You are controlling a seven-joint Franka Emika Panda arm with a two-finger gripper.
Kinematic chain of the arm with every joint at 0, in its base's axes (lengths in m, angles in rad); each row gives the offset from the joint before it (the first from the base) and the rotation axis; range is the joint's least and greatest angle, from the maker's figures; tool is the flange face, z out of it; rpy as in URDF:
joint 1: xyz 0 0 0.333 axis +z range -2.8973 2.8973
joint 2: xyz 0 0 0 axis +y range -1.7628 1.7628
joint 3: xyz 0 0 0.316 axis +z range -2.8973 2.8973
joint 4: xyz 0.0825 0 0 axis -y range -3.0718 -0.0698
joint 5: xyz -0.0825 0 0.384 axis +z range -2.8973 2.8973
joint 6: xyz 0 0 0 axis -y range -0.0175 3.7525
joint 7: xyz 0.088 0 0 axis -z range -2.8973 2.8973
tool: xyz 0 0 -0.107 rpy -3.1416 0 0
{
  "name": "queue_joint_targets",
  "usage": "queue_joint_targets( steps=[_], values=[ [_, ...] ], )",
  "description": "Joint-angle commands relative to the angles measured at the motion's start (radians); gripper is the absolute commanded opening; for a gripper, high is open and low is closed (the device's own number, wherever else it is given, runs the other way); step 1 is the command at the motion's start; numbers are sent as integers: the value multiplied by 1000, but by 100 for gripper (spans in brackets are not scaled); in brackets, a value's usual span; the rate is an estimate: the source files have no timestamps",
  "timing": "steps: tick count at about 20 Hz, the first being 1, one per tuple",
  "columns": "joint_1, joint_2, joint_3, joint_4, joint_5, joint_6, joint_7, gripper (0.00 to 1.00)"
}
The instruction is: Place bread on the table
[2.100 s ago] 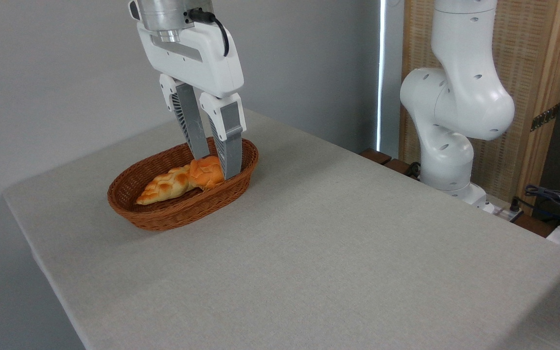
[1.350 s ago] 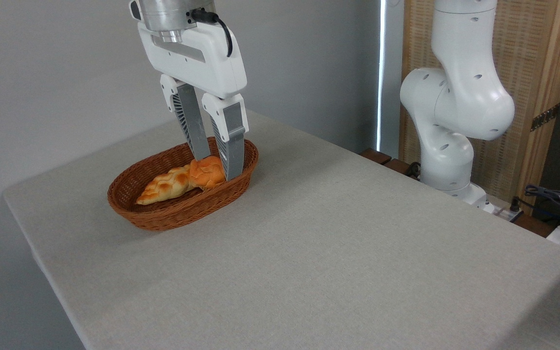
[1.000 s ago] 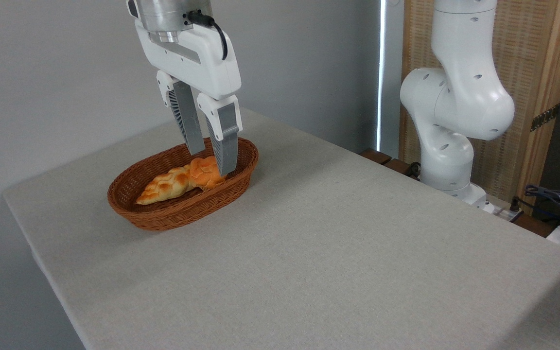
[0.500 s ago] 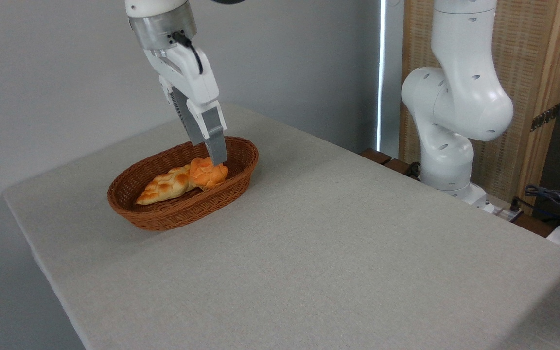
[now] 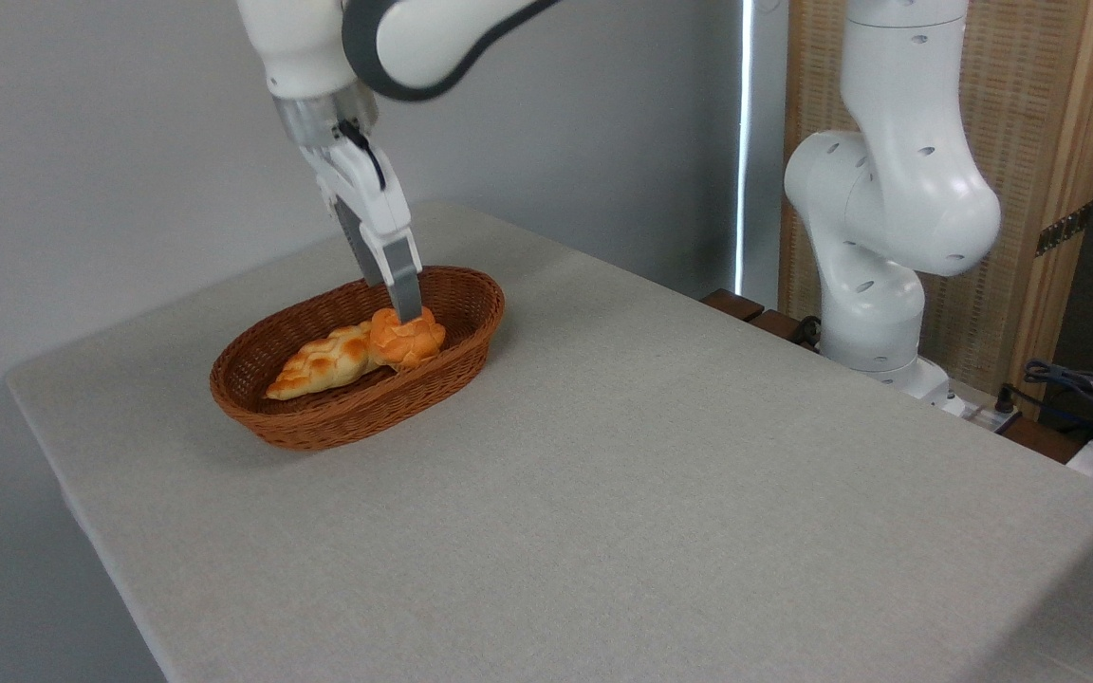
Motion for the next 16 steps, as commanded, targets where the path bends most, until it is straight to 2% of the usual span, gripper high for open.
queue_joint_targets(
  steps=[1,12,14,16],
  values=[
    [-9,8,-10,-63,-18,106,-32,100],
    [-12,32,-14,-91,-5,125,-29,99],
    [-12,32,-14,-97,26,125,-31,83],
    [-12,35,-14,-97,26,126,-29,63]
  ],
)
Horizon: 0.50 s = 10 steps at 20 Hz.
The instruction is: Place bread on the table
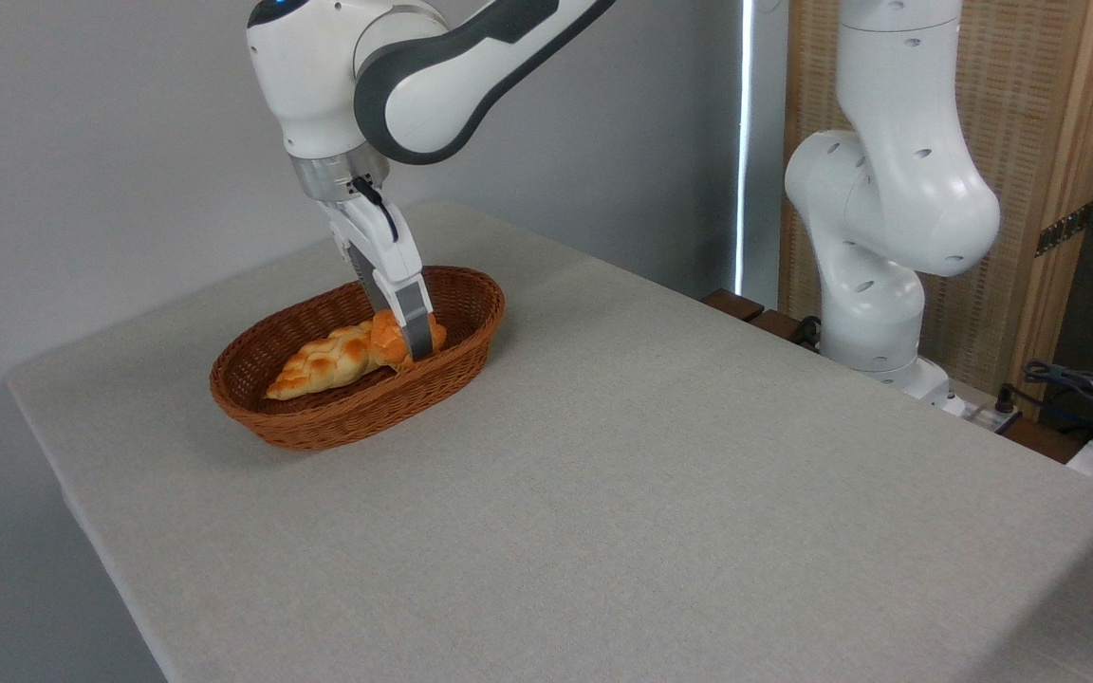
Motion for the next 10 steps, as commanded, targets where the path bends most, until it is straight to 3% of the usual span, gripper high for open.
queue_joint_targets(
  steps=[1,3,10],
  values=[
    [-3,-5,1,-15,18,27,-11,55],
    [-3,-5,1,-15,18,25,-9,47],
    [-3,-2,1,-15,18,25,-8,46]
  ],
)
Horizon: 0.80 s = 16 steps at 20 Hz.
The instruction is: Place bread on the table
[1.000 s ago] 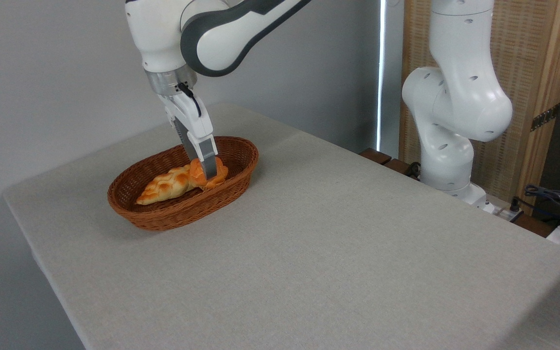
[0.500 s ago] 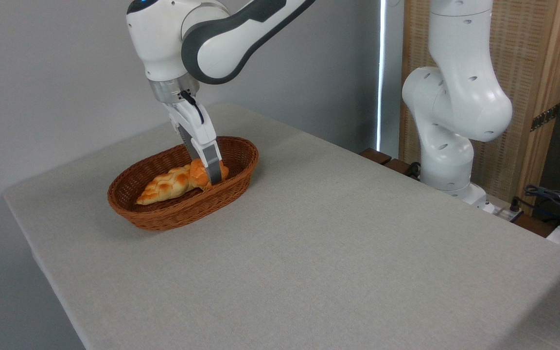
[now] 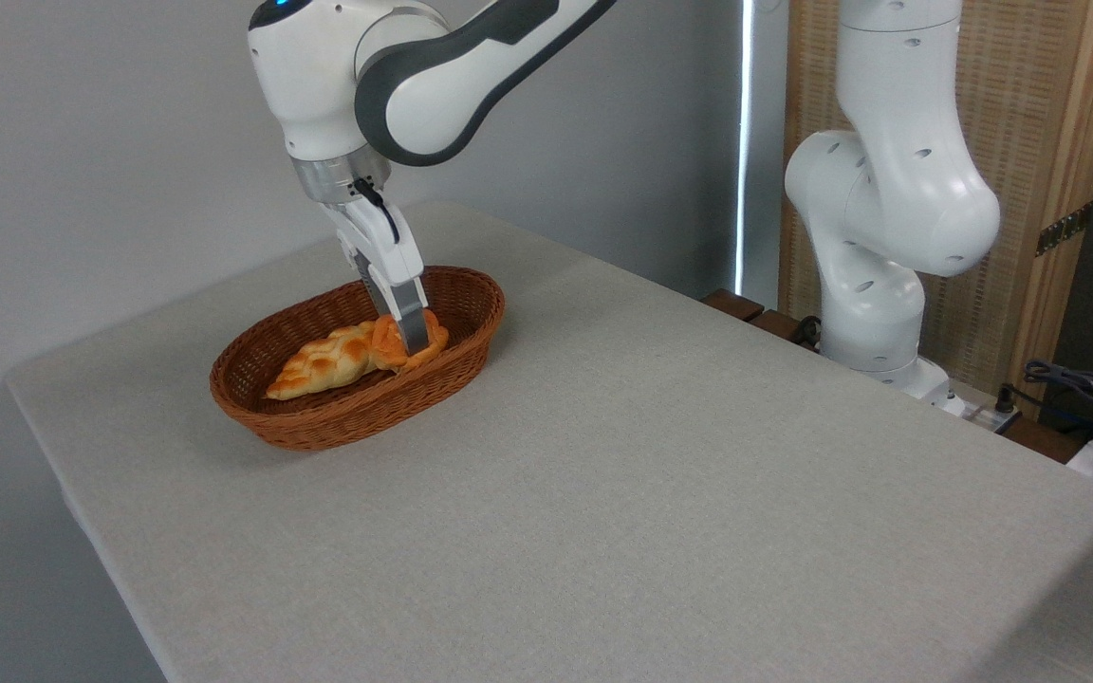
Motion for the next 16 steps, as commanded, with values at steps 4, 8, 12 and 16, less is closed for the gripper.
queue_joint_targets(
  steps=[4,8,12,16],
  values=[
    [-3,-7,1,-11,15,22,-11,46],
    [2,-11,7,41,11,-14,-18,46],
    [9,-10,22,132,7,-109,-14,47],
    [11,-18,96,199,15,-167,3,48]
  ],
)
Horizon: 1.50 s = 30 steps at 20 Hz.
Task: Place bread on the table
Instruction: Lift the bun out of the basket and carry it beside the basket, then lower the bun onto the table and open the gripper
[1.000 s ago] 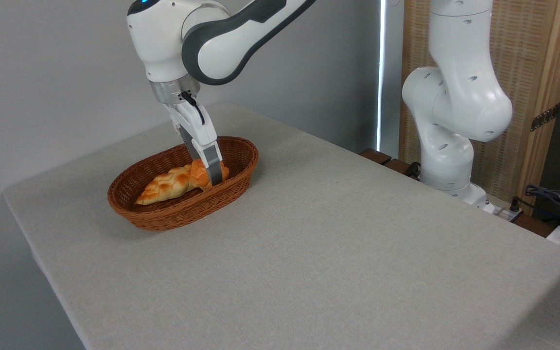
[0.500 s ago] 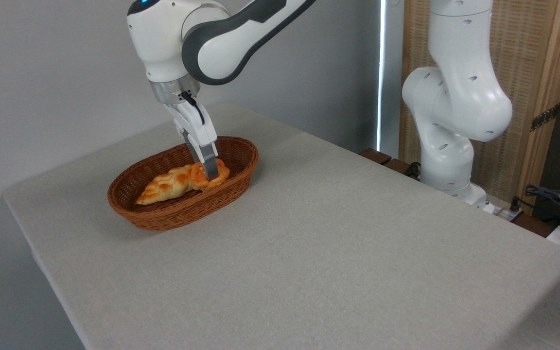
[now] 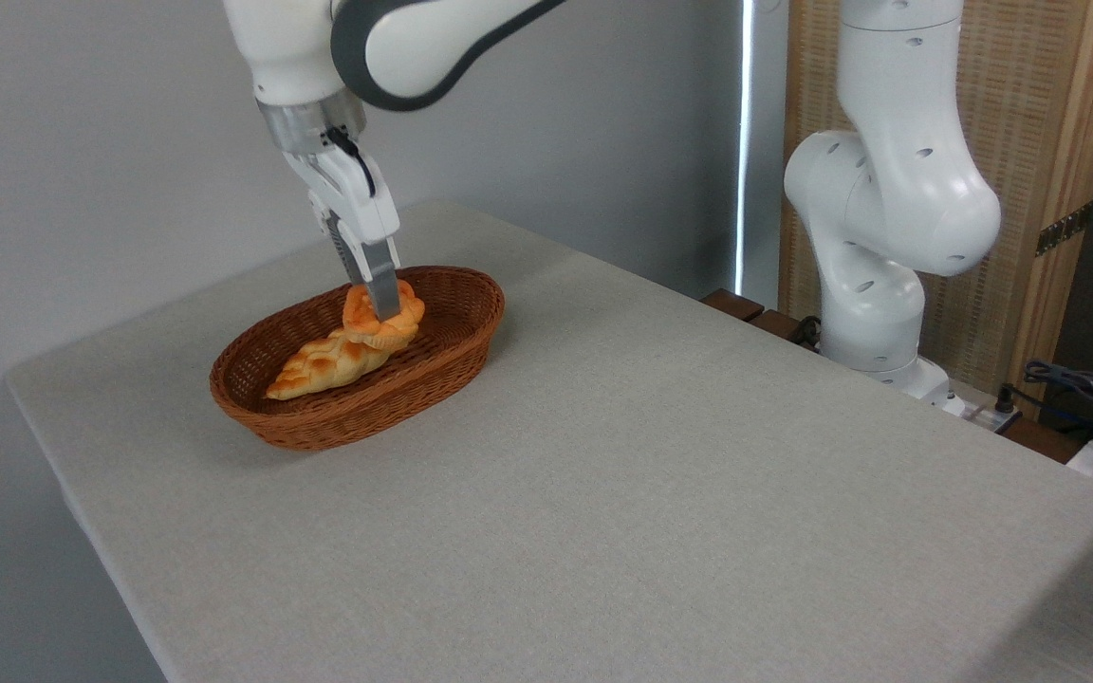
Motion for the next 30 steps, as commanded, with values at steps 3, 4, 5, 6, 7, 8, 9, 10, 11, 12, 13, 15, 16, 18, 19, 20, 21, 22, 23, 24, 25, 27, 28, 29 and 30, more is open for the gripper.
queue_joint_targets(
  steps=[3,4,5,6,7,8,9,10,11,12,13,15,16,18,19,20,21,22,23,24,25,27,28,29,30],
  values=[
    [-3,-13,146,70,25,-49,66,48],
    [-3,-13,177,70,68,-40,112,49],
    [-1,-11,201,70,115,-34,147,51],
    [-1,-5,230,70,150,-31,173,52],
    [-1,-1,262,70,175,-28,195,53],
    [-1,7,290,69,188,-5,222,55],
    [-1,16,310,66,188,36,247,55],
    [-1,32,330,61,189,66,259,55],
    [0,47,335,58,192,81,261,55],
    [0,62,335,58,206,92,261,57],
    [2,75,335,58,226,100,261,67],
    [2,87,335,52,264,104,259,81],
    [0,93,335,49,266,107,259,83],
    [-1,114,335,43,266,150,256,91],
    [-1,118,335,32,266,175,250,96],
    [-3,118,335,27,264,181,250,100],
    [-1,118,335,27,257,184,252,100],
    [-3,118,335,27,257,186,252,100],
    [-3,118,335,27,255,184,250,100],
    [-5,118,333,27,254,184,250,100],
    [-5,118,333,27,254,184,250,100],
    [-6,118,333,27,243,184,247,100],
    [-6,118,333,27,231,184,247,100],
    [-6,118,333,27,228,184,247,100],
    [-6,116,333,27,228,184,247,100]
  ],
)
